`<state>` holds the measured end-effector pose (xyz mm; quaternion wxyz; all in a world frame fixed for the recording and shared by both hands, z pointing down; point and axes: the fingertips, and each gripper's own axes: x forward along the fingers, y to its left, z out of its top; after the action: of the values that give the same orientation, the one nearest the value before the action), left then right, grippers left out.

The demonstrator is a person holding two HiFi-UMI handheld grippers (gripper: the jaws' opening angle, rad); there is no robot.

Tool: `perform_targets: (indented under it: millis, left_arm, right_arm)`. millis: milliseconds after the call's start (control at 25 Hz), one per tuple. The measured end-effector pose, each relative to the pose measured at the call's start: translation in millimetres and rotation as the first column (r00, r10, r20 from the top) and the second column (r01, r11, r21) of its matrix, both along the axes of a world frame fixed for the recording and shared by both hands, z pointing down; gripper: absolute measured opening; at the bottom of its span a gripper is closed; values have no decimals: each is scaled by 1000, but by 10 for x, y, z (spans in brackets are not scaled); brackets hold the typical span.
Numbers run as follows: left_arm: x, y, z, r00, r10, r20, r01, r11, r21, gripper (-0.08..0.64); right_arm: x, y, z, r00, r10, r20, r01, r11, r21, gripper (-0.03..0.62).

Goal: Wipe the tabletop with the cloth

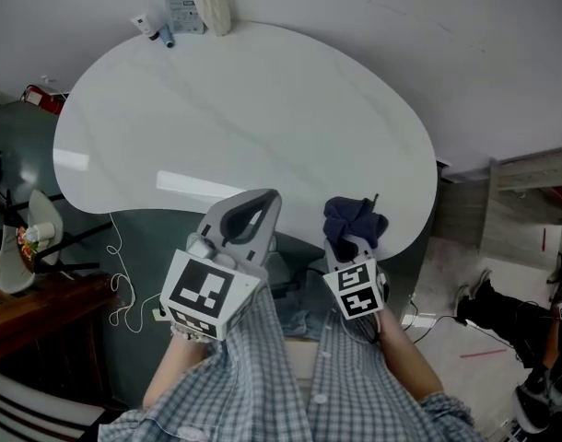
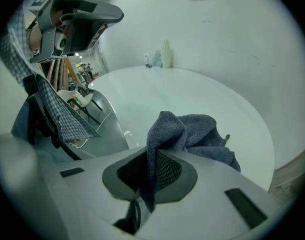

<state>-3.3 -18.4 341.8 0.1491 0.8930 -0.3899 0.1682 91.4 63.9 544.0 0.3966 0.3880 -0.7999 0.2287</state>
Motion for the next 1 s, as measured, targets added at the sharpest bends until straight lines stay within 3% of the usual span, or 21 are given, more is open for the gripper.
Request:
perform_targets:
  millis: [480,720,1000]
  left_arm:
    - [-656,-13,55,997,-77,16,77,997,-12,6]
    - [-943,-17,71,995,-102,17,102,995,-17,6]
    - [-1067,-103,89,999,-50,5,50,999,-12,6]
  right_arm:
    - [-1042,-289,-24,986,-160,51,159,987,31,23]
    - [-1447,-513,-52,984,-158,85,155,987,45,23]
    - [-1743,-756,-59,990,-107,97,101,993,64,23]
